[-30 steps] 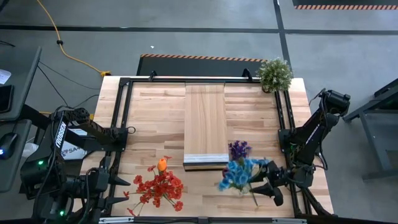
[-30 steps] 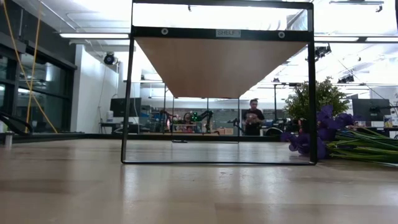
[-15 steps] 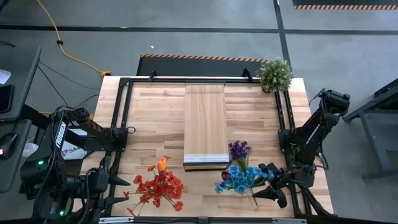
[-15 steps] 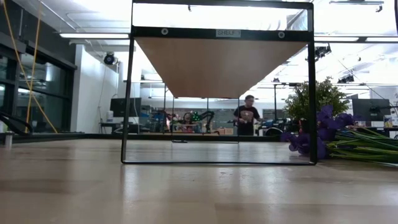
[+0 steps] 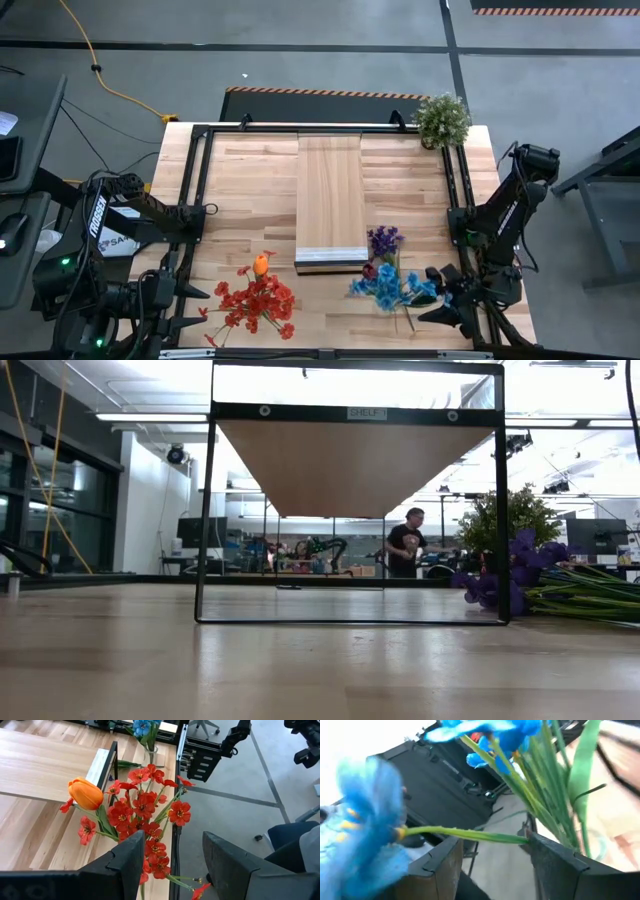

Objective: Pick and place flowers into a vace then onto a shelf
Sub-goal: Put the blue flowers into the right transparent vase

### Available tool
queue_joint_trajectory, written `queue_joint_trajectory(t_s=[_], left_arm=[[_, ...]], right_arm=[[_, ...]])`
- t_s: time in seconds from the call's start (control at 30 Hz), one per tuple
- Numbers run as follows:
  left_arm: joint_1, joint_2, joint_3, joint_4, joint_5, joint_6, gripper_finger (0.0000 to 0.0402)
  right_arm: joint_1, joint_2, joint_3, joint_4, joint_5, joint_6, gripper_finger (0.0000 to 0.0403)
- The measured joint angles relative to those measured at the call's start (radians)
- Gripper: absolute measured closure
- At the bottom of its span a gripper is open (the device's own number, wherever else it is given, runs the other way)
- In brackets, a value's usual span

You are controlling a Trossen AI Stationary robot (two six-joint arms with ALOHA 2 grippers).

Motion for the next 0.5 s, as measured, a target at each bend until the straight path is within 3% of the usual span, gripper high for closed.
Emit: queue_joint_trajectory(t_s=[0.37, 0.5], left_arm=[[0.0, 0.0, 0.0, 0.0, 0.0, 0.002, 0.0169], [0.0, 0.0, 0.0, 0.0, 0.0, 0.002, 0.0169]], right_arm=[[0.0, 0.0, 0.0, 0.0, -0.106, 0.083, 0.0185], [0.014, 0.0, 0.0, 0.0, -0.1, 0.096, 0.0187]])
